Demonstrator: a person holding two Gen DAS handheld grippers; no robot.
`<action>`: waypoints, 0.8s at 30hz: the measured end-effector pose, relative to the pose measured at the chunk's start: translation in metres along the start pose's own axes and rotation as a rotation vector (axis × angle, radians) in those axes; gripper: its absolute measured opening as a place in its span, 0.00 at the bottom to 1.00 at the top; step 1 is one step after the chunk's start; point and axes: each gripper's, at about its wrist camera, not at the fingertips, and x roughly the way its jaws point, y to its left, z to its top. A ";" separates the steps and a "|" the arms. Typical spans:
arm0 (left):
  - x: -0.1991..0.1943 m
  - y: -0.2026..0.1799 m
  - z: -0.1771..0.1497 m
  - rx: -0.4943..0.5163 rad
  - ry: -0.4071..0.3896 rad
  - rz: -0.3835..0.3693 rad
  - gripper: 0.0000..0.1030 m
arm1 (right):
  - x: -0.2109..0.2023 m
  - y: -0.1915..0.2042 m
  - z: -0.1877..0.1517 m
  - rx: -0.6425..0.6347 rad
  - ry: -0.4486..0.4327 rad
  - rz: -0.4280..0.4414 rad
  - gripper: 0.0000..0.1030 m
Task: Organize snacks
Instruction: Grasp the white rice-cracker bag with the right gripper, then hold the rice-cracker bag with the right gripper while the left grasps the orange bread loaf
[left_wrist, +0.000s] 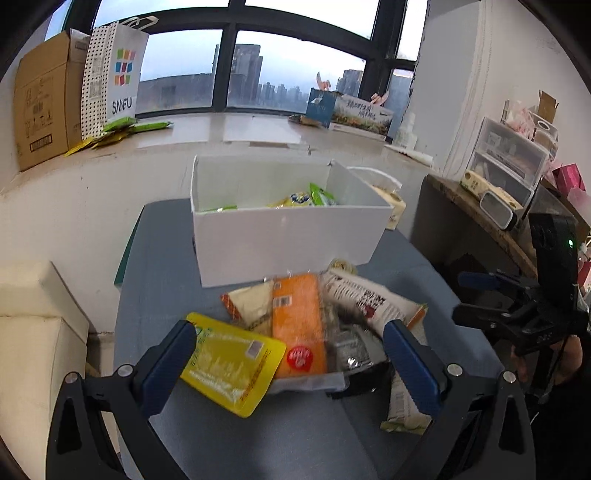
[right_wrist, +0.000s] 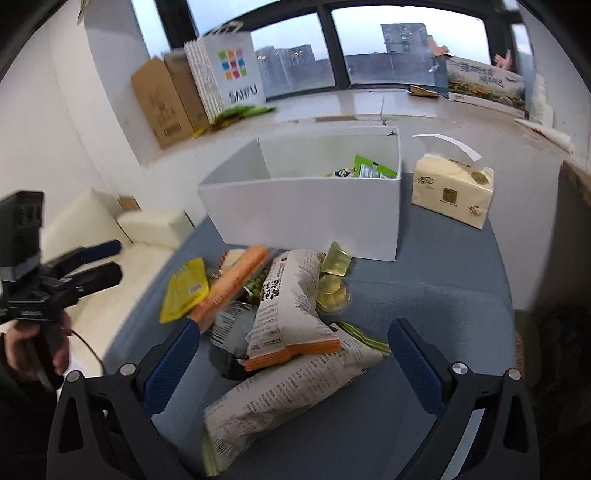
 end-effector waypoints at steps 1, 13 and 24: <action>0.000 0.001 -0.002 -0.004 0.003 -0.001 1.00 | 0.007 0.003 0.003 -0.016 0.023 -0.014 1.00; 0.004 0.010 -0.009 -0.029 0.021 -0.005 1.00 | 0.089 0.026 0.025 -0.089 0.184 -0.059 1.00; 0.018 0.002 -0.010 -0.012 0.049 -0.023 1.00 | 0.106 0.015 0.017 -0.102 0.256 -0.046 0.43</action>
